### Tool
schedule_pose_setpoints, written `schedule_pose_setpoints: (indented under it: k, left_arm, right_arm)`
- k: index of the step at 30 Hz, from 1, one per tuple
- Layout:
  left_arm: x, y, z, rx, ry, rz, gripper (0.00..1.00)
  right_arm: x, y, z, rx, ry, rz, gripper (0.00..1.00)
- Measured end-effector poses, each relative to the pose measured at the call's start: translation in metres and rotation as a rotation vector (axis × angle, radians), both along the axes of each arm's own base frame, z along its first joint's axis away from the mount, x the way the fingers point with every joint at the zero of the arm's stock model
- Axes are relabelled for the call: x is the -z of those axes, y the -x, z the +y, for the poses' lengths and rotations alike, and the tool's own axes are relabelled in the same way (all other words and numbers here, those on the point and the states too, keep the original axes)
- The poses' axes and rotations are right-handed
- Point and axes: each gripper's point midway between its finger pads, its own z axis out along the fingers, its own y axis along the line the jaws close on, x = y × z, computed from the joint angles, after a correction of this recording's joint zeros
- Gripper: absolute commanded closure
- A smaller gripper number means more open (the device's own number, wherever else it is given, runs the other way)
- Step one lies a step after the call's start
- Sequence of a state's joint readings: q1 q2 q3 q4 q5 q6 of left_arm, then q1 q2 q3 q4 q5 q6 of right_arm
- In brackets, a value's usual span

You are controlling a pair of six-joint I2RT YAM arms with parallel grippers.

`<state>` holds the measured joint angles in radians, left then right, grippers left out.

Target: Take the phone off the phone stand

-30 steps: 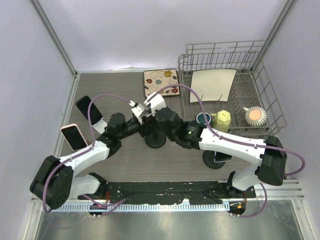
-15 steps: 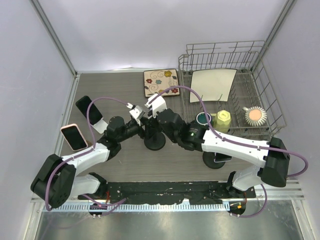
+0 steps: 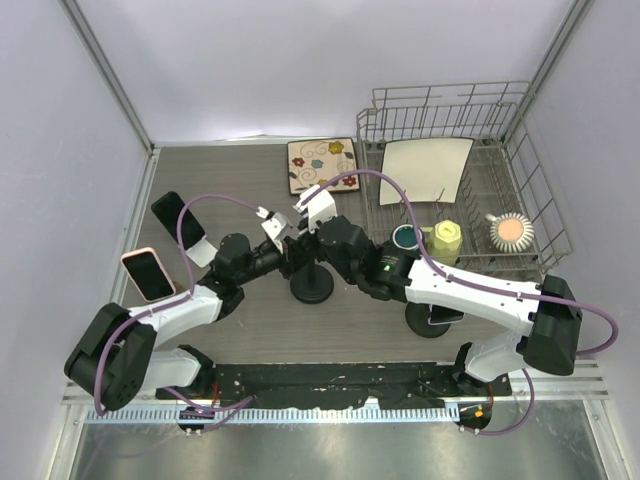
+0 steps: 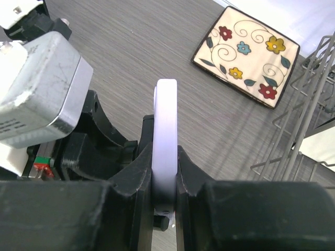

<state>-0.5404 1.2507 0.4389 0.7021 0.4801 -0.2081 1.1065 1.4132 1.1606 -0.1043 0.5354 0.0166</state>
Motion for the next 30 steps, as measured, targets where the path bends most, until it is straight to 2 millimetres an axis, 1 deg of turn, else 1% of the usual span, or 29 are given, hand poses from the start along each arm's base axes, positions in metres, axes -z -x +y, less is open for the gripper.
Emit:
schedule_pose_setpoints:
  k: [7,13,18,26,30]
  left_arm:
    - [-0.001,0.0,-0.002,-0.003,0.004,-0.004,1.0]
    - [-0.002,-0.001,0.001,-0.07,0.03,0.015,1.0]
    - [-0.003,0.0,0.004,-0.127,0.043,0.04,1.0]
    - [-0.003,0.001,0.011,-0.194,0.074,0.082,1.0]
    - [-0.003,0.001,0.011,-0.207,0.092,0.099,1.0]
  right_arm:
    - [0.001,0.0,-0.003,0.018,-0.001,0.009,0.99]
    - [0.002,0.002,-0.005,0.028,-0.006,0.027,0.99]
    - [0.002,0.008,-0.005,0.042,-0.004,0.043,0.99]
    - [0.007,0.017,-0.011,0.14,-0.054,0.094,0.99]
    - [0.007,0.018,-0.013,0.167,-0.069,0.1,0.99]
